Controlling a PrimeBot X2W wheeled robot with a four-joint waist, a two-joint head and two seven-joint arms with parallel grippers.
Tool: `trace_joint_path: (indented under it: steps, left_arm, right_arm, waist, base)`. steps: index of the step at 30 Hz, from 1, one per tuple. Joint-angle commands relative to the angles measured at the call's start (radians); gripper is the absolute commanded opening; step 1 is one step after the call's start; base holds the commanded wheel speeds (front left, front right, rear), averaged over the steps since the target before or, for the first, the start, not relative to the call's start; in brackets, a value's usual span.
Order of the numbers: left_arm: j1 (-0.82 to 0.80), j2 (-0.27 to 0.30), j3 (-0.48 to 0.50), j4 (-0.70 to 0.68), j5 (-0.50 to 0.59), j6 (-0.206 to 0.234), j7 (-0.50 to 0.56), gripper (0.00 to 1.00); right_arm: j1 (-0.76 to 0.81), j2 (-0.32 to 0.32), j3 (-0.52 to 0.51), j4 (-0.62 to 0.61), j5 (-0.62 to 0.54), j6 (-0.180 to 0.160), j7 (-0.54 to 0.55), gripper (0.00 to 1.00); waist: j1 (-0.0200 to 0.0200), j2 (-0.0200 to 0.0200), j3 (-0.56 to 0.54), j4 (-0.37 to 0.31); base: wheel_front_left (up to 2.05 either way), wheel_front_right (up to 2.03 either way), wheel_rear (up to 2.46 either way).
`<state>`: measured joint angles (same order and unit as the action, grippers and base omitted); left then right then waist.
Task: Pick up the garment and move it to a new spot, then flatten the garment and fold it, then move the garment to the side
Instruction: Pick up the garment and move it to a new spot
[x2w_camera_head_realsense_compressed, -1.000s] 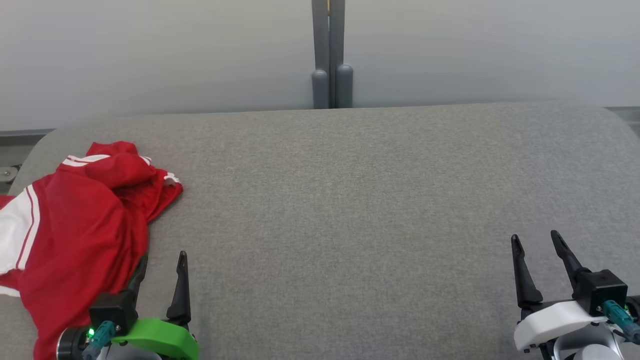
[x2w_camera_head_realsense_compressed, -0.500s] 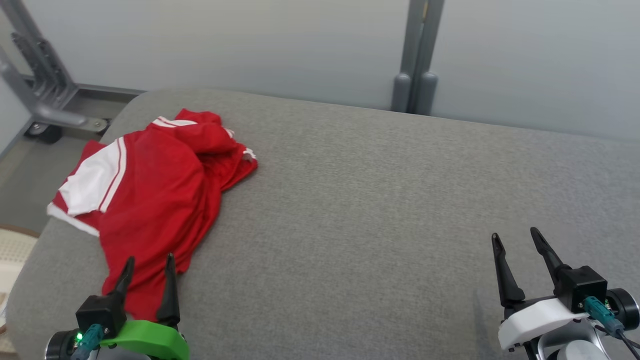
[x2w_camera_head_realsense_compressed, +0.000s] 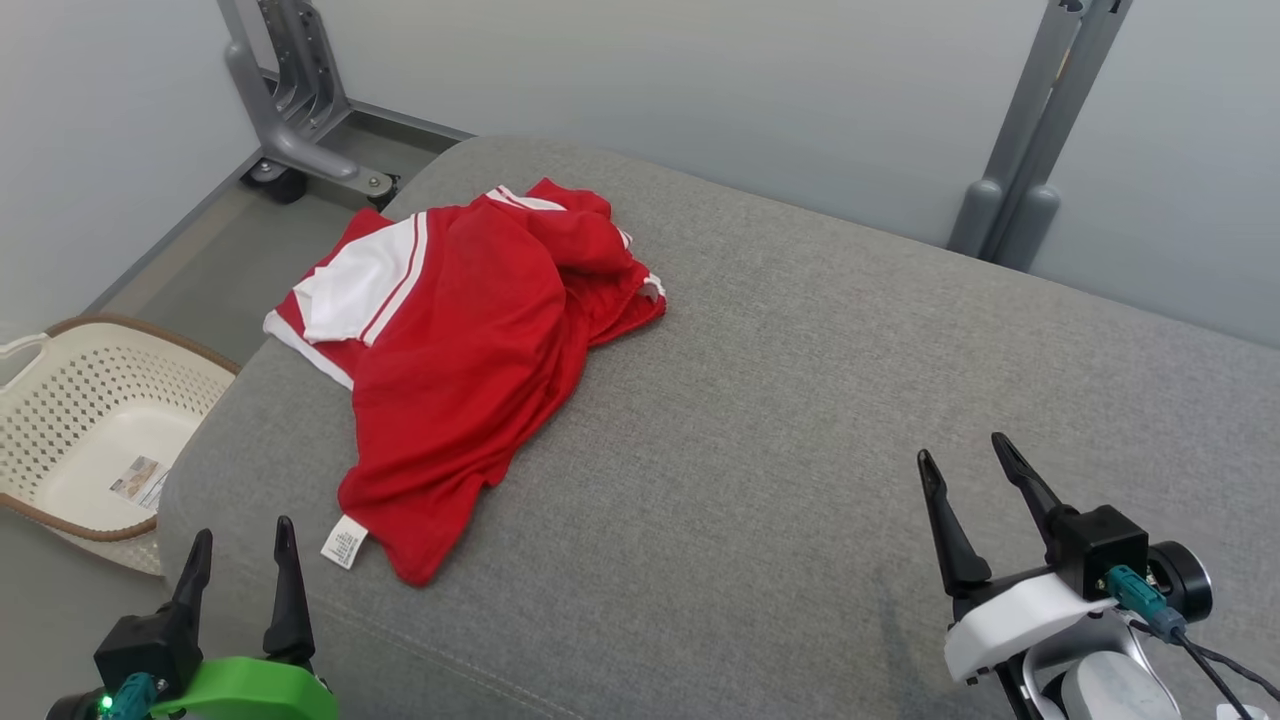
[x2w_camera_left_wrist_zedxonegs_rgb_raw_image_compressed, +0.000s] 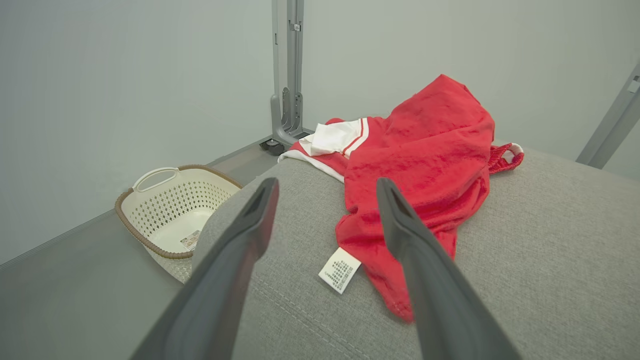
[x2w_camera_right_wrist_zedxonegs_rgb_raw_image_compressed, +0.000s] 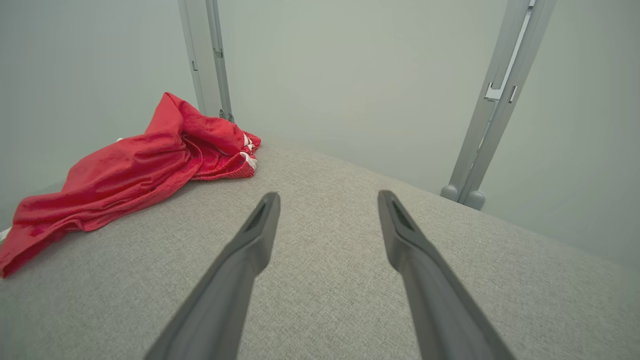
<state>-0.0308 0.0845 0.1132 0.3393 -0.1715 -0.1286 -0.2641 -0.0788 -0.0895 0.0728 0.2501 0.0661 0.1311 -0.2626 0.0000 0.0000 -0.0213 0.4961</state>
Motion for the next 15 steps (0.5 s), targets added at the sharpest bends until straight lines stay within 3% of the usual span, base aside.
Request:
trace_joint_path:
  steps: [1,15]
  left_arm:
    - [0.007,-0.002,0.004,-0.004,0.009,0.001,0.0,1.0]
    - [-0.021,-0.012,-0.029,0.027,0.021,-0.002,0.0,1.0]
  right_arm:
    - [-0.012,-0.007,0.001,0.003,0.007,-0.001,-0.004,1.0]
    - [0.043,-0.006,-0.031,-0.016,0.006,-0.001,-0.004,1.0]
  waist:
    - [0.0,0.0,0.005,0.01]
    - [0.0,0.0,0.003,-0.001]
  base:
    - [0.0,0.0,0.0]
    - [0.0,0.0,0.0]
